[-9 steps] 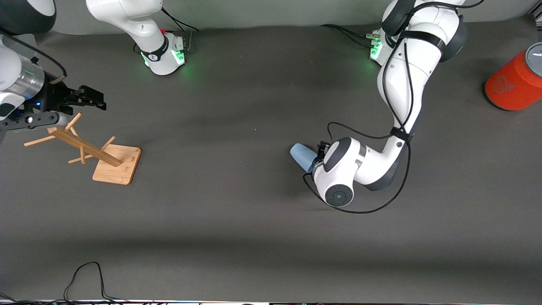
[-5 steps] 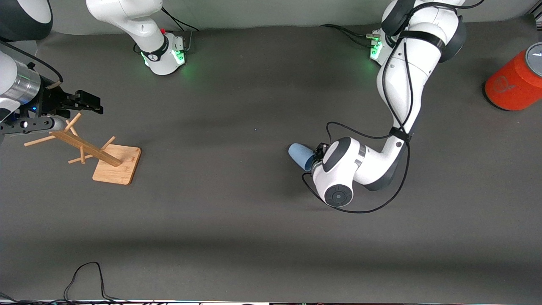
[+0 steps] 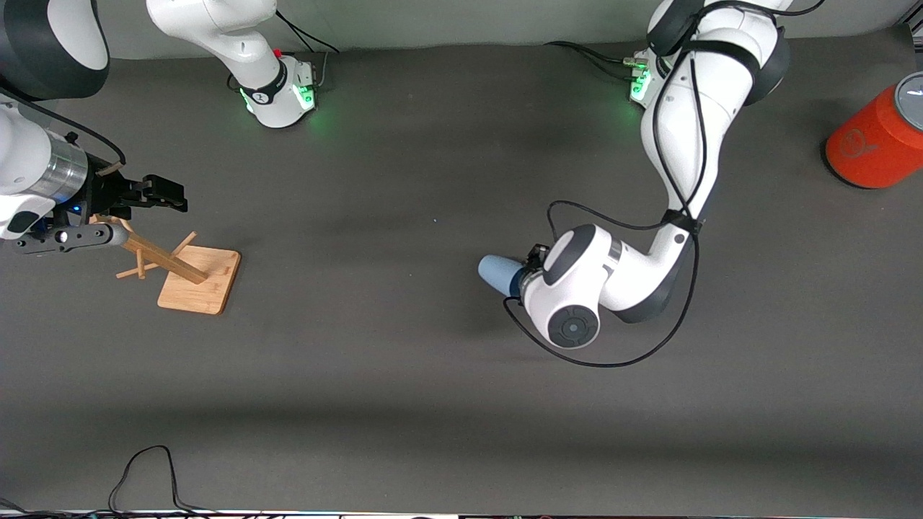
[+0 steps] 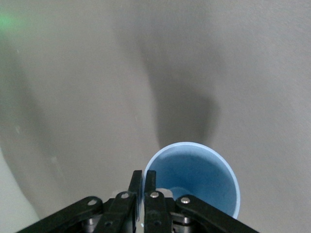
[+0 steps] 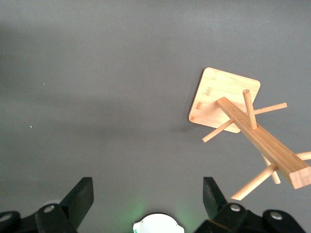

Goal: Rotate and upright cup with both arms
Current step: 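Rotate the cup upright with the left gripper and set it down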

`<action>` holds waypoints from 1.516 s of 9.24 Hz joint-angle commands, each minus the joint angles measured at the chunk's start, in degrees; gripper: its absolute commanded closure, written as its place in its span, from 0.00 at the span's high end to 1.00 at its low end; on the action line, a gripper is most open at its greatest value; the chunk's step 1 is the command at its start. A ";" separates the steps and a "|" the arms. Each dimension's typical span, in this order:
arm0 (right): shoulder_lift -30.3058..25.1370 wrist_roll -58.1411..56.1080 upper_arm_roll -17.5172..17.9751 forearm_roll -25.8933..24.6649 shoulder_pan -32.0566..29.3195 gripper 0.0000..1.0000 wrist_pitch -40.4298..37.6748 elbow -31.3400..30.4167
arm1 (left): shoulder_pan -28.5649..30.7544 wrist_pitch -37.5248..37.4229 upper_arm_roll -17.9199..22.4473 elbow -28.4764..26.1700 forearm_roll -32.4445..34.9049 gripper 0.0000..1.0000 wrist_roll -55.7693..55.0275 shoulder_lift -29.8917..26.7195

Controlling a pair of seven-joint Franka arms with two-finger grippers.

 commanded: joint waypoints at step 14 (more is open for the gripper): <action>0.65 -0.60 -0.13 -0.87 0.26 1.00 -0.66 1.38 | -27.26 -6.90 1.31 1.40 34.14 0.00 -50.25 1.39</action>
